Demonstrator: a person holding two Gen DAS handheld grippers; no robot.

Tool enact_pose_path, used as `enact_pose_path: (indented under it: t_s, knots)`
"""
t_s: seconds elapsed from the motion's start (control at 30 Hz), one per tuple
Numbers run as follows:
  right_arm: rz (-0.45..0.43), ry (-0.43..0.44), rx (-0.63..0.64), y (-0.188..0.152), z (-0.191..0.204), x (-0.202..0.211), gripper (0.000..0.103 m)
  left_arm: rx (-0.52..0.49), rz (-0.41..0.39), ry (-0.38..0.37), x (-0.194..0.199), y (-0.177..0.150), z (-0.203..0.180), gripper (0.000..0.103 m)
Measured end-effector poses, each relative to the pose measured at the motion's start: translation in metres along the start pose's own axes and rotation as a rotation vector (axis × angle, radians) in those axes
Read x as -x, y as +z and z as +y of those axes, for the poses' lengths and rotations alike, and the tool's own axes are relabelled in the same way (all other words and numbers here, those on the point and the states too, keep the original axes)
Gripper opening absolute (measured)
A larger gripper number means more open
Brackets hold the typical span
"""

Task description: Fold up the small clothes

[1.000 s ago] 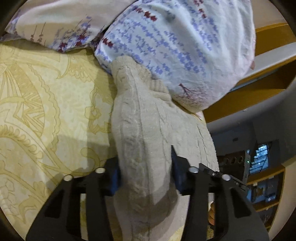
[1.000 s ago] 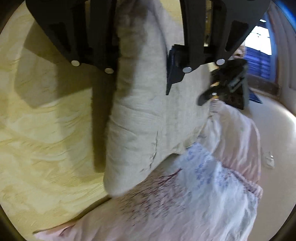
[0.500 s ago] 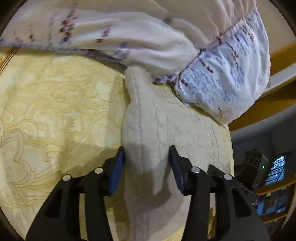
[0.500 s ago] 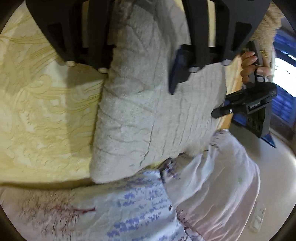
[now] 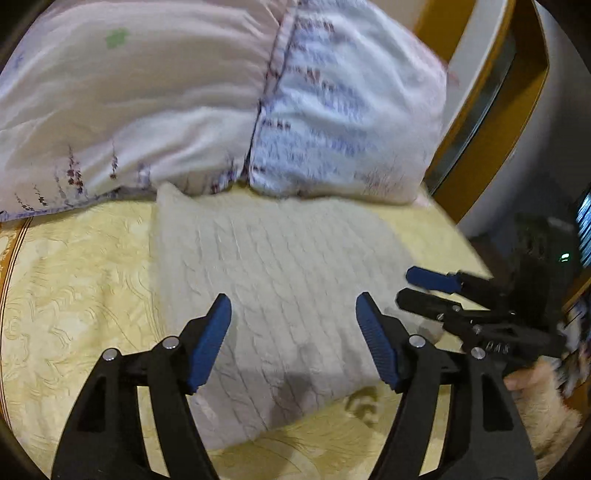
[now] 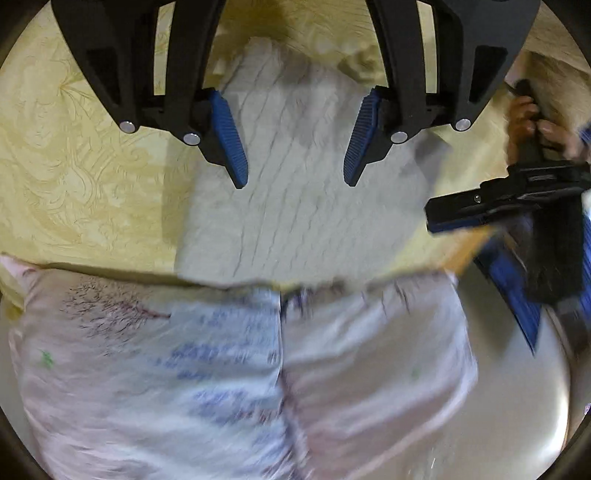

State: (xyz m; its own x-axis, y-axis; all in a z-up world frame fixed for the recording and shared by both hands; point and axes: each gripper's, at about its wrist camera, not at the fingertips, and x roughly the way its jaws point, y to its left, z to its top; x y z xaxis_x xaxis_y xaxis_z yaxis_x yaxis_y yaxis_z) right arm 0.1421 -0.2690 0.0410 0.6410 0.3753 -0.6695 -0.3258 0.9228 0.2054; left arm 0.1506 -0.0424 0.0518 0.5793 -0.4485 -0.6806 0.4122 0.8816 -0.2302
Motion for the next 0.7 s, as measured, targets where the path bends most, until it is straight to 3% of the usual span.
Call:
enact_pose_path:
  t_s: [0.17, 0.27, 0.33, 0.37, 0.4, 0.57, 0.7]
  knots:
    - [0.025, -0.08, 0.008, -0.006, 0.001, -0.018, 0.058, -0.008, 0.01, 0.044, -0.019, -0.011, -0.003, 0.074]
    - [-0.007, -0.088, -0.016, -0.009, 0.007, -0.002, 0.059, 0.007, -0.011, 0.08, -0.012, -0.015, -0.011, 0.075]
    - [-0.046, -0.111, -0.016, -0.017, 0.011, 0.017, 0.074, 0.028, -0.03, 0.121, 0.0, -0.023, -0.009, 0.087]
    - [-0.065, -0.135, -0.01, -0.022, 0.014, 0.024, 0.089, 0.038, -0.035, 0.166, 0.005, -0.031, -0.006, 0.089]
    - [-0.085, -0.163, 0.0, -0.028, 0.018, 0.031, 0.094, 0.045, -0.037, 0.193, 0.007, -0.036, -0.004, 0.089]
    - [-0.054, -0.297, -0.003, -0.058, 0.033, 0.024, 0.101, 0.116, 0.014, 0.352, 0.019, -0.08, 0.012, 0.09]
    - [-0.018, -0.363, -0.024, -0.076, 0.039, 0.014, 0.102, 0.137, 0.076, 0.405, 0.015, -0.101, 0.013, 0.09]
